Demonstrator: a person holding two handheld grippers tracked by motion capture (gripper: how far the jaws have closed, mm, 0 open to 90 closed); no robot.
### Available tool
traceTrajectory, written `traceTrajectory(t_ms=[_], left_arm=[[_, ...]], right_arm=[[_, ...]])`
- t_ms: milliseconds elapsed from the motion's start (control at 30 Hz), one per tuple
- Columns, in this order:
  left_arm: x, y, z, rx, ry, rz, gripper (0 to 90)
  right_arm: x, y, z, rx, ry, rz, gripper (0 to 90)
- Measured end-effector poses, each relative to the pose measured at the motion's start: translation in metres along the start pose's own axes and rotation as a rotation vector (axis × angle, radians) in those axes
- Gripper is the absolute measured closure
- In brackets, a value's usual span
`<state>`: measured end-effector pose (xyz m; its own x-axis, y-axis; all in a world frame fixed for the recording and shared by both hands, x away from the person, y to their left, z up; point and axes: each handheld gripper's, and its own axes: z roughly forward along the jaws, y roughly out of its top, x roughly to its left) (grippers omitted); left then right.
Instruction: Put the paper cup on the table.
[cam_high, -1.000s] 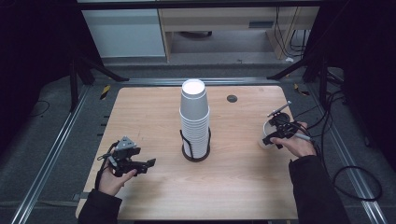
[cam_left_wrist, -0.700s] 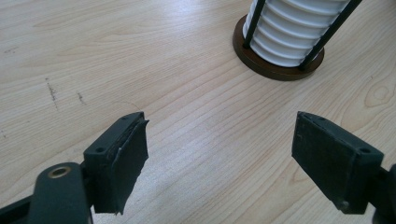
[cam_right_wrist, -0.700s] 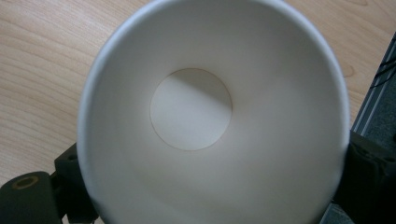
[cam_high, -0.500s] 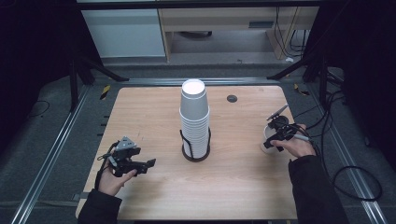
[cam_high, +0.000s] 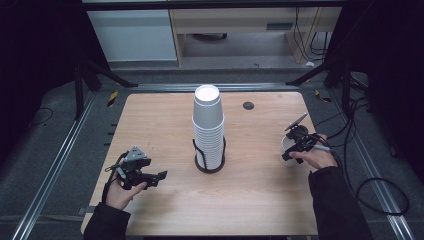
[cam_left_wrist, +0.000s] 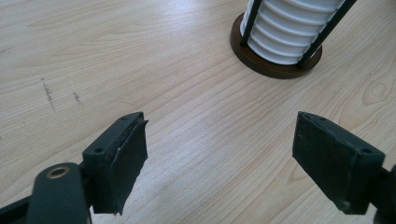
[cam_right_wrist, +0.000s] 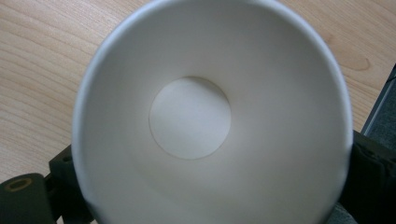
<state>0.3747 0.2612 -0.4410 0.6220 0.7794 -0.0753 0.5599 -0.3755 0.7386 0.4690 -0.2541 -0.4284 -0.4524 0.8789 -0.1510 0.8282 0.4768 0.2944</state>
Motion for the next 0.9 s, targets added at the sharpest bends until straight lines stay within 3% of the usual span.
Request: traceTrajectory(t_ms=[67,400,567,900], left_arm=[[0.0,0.0,0.0,0.0,0.0,-0.001,17.2],[0.0,0.0,0.0,0.003,-0.001,0.002,16.8],[0.0,0.0,0.001,0.003,-0.002,0.003,16.8],[0.001,0.0,0.0,0.0,0.005,0.0,16.5]], right_arm=[[0.001,0.0,0.001,-0.002,-0.003,-0.014,6.6],[0.003,-0.001,-0.004,-0.039,0.031,0.01,2.0],[0.001,-0.001,-0.012,-0.077,0.025,0.03,0.8],[0.004,-0.011,-0.04,-0.225,0.022,0.04,1.1]])
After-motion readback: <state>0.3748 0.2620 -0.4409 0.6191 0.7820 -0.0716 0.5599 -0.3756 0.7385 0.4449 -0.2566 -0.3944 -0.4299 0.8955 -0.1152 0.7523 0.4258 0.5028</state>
